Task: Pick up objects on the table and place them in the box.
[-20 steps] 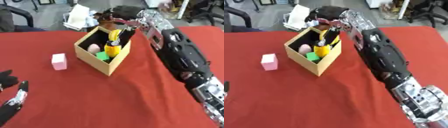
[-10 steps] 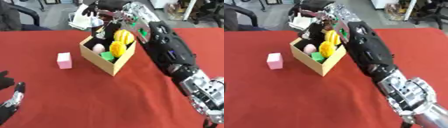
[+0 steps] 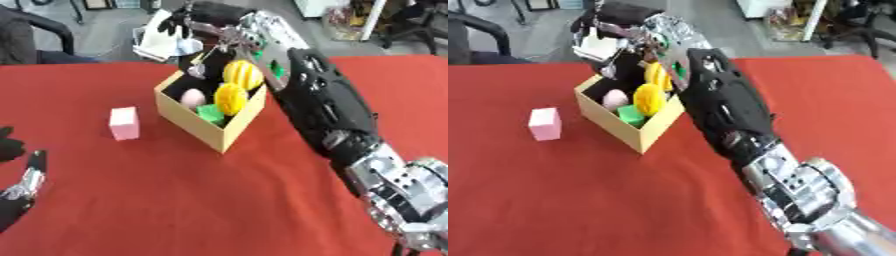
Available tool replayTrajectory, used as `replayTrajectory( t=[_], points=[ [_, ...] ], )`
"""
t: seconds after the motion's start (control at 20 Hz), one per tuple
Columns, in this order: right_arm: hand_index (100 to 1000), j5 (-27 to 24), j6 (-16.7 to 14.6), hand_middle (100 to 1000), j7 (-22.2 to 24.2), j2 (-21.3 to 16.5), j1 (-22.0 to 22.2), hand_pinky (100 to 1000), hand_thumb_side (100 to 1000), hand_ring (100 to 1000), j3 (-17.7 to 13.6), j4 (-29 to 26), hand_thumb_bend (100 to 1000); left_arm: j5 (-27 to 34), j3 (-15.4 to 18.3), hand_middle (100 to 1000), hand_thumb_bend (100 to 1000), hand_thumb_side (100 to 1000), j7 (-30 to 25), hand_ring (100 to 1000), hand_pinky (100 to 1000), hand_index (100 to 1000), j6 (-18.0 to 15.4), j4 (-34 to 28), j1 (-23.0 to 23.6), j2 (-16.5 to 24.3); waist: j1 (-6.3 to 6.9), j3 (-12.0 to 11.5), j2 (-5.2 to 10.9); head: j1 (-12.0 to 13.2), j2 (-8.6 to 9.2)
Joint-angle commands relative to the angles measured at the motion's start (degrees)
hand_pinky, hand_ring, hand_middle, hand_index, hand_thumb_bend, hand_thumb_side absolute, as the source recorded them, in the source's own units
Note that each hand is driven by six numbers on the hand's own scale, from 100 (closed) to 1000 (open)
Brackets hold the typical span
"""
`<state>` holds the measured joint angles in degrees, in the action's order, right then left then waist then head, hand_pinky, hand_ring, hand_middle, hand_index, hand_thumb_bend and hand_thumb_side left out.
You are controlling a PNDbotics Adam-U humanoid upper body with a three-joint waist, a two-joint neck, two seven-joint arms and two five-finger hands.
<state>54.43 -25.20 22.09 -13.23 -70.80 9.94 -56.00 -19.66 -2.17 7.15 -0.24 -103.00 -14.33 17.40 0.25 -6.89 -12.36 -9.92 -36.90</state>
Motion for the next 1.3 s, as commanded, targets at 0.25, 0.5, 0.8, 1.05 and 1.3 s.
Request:
replayTrajectory(
  t=[0.25, 0.5, 0.8, 1.05, 1.3],
  points=[
    [905, -6.9, -3.1, 790, -6.8, -7.4, 0.9, 808, 102, 734, 1.8, -11.9, 274, -6.7, -2.2, 661, 468, 369, -5.3, 694, 757, 832, 1.7, 8.3, -9.8, 12.0, 0.67, 3.7, 1.97, 3.5, 0.54],
    [900, -10.6, -2.9, 785, -11.1, -13.0, 5.6, 807, 100, 731, 1.9, -19.1, 272, -11.1, -7.3, 698, 536, 310, -9.7, 715, 760, 833, 0.6, 14.8, -16.6, 19.2, 0.75, 6.5, 2.09, 6.2, 0.7],
    [878, -15.4, -1.1, 758, -13.4, -20.0, 13.4, 789, 100, 705, -2.0, -27.6, 235, -16.3, -14.0, 724, 588, 278, -14.9, 729, 760, 843, -2.8, 23.2, -23.5, 26.0, 0.57, 9.7, 1.81, 9.2, 0.58],
    [864, -20.0, 2.8, 713, -16.4, -24.0, 20.9, 748, 100, 660, -8.4, -35.1, 160, -21.0, -15.2, 735, 621, 285, -19.6, 733, 758, 843, -4.7, 30.8, -28.1, 24.6, 0.66, 10.9, 1.4, 10.5, 0.49],
    [865, -24.7, 7.5, 690, -17.5, -25.1, 28.5, 720, 100, 636, -15.1, -42.3, 100, -25.7, -14.5, 732, 632, 272, -24.2, 722, 756, 838, -8.4, 38.3, -31.1, 22.3, 0.77, 12.0, 1.27, 10.9, 0.38]
  ],
)
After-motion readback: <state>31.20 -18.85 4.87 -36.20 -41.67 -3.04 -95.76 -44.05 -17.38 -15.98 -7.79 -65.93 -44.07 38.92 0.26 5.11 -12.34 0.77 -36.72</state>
